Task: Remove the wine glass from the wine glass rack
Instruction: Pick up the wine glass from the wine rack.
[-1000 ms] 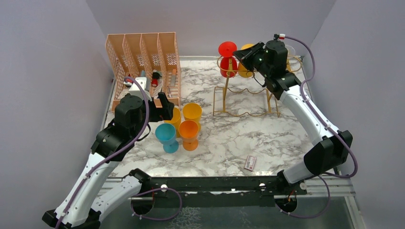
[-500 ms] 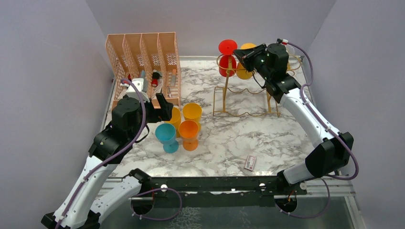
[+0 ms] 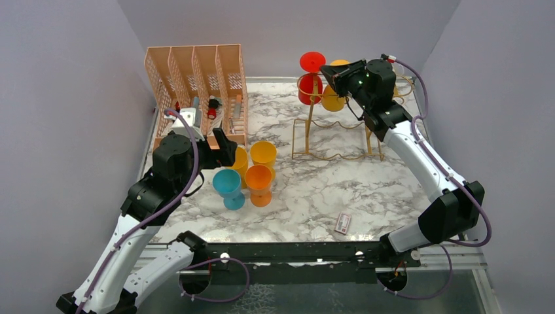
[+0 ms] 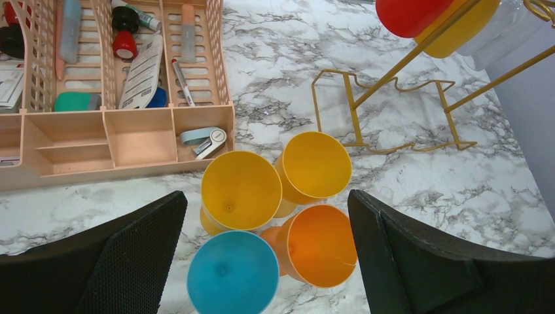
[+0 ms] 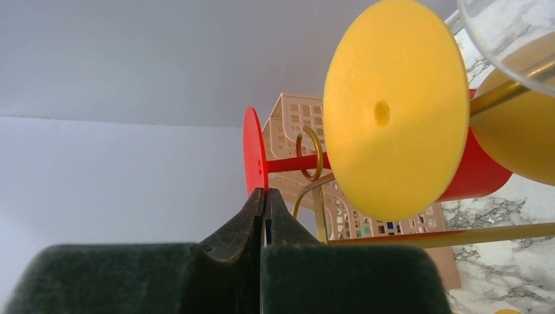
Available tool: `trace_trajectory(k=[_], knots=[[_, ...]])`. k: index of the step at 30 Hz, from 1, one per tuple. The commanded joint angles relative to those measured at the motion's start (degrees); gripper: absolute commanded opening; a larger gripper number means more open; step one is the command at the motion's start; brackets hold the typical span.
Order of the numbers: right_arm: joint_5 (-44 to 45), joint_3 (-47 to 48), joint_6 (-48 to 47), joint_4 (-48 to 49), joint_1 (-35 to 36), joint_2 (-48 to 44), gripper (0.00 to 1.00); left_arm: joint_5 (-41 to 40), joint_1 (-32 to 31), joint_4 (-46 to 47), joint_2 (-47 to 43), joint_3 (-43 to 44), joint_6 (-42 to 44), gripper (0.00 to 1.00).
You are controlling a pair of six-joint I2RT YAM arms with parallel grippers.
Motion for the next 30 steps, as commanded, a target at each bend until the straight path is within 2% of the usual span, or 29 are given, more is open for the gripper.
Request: trace_trajectory(k=[1, 9, 30], knots=[[3.6, 0.0, 2.5, 4.1, 0.4, -0.8, 0.01, 0.0, 0.2, 0.2, -0.6, -0.3, -0.2, 0.99], [5.8, 2.3, 2.7, 2.6, 0.4, 0.2, 0.01, -0.2, 0.2, 0.1, -0.4, 0.0, 0.2, 0.99], [4.9, 7.6, 1.8, 2.2, 0.4, 4.6, 0.01, -0.2, 0.3, 0.1, 0.3, -0.1, 0.1, 0.99]])
